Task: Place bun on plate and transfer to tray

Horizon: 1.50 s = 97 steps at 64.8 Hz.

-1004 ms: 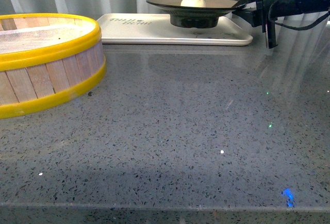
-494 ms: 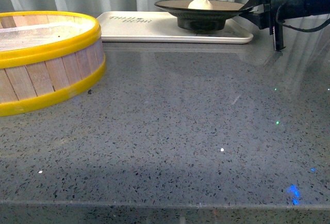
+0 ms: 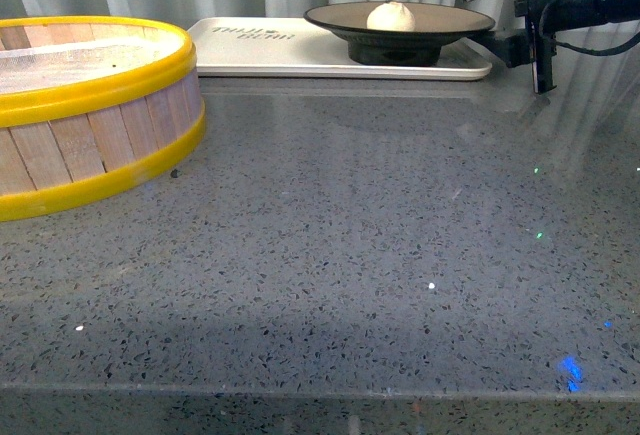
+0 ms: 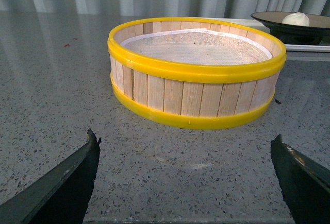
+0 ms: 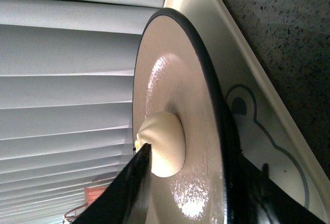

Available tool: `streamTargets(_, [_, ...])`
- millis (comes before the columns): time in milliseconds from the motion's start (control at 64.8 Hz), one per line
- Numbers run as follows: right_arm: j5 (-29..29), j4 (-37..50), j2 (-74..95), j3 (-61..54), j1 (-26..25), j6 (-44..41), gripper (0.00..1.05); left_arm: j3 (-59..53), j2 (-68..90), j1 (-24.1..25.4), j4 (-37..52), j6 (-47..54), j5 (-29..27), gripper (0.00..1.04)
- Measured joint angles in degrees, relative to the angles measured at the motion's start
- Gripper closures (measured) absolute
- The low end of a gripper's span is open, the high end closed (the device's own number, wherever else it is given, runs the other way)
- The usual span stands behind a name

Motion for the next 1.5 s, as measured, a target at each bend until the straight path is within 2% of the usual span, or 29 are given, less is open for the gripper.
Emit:
streamTargets(154, [0.02,1.42,-0.81,-1.11,-0.17,0.87,0.3,0.0,0.0,0.0,0.0,0.0,0.0,0.07])
streamTargets(309, [0.26,3.1,-2.99,-3.98,-0.33,1.66,0.07,0.0,0.0,0.0,0.0,0.0,0.0,0.07])
streamTargets(541, [0.85,6.1,-7.56,-9.64,-0.9,1.99,0.08,0.0,0.0,0.0,0.0,0.0,0.0,0.07])
streamTargets(757, [4.44,8.26,-17.79,-22.4,-3.98,1.18,0.08,0.0,0.0,0.0,0.0,0.0,0.0,0.07])
streamTargets(880, [13.4,6.95,-27.67,-33.73,-7.48,-9.14,0.08,0.0,0.0,0.0,0.0,0.0,0.0,0.07])
streamTargets(958, [21.55,7.54,-34.49,-41.05,-8.96,-18.49,0.08,0.0,0.0,0.0,0.0,0.0,0.0,0.07])
streamTargets(1081, [34.14,10.67,-48.78,-55.71,-9.14,-35.06,0.08,0.0,0.0,0.0,0.0,0.0,0.0,0.07])
streamTargets(1205, [42.86,16.72,-61.66,-68.15,-6.99,-52.63,0.08,0.0,0.0,0.0,0.0,0.0,0.0,0.07])
streamTargets(1328, [48.17,24.5,-68.87,-78.36,-3.93,-69.83,0.08,0.0,0.0,0.0,0.0,0.0,0.0,0.07])
streamTargets(1452, [53.31,29.05,-72.81,-85.94,-0.94,-81.24,0.08,0.0,0.0,0.0,0.0,0.0,0.0,0.07])
streamTargets(1483, [51.1,29.33,-73.96,-87.54,-0.81,-82.36,0.11,0.0,0.0,0.0,0.0,0.0,0.0,0.07])
streamTargets(1498, [47.01,28.94,-74.97,-88.52,-1.05,-82.09,0.14,0.0,0.0,0.0,0.0,0.0,0.0,0.07])
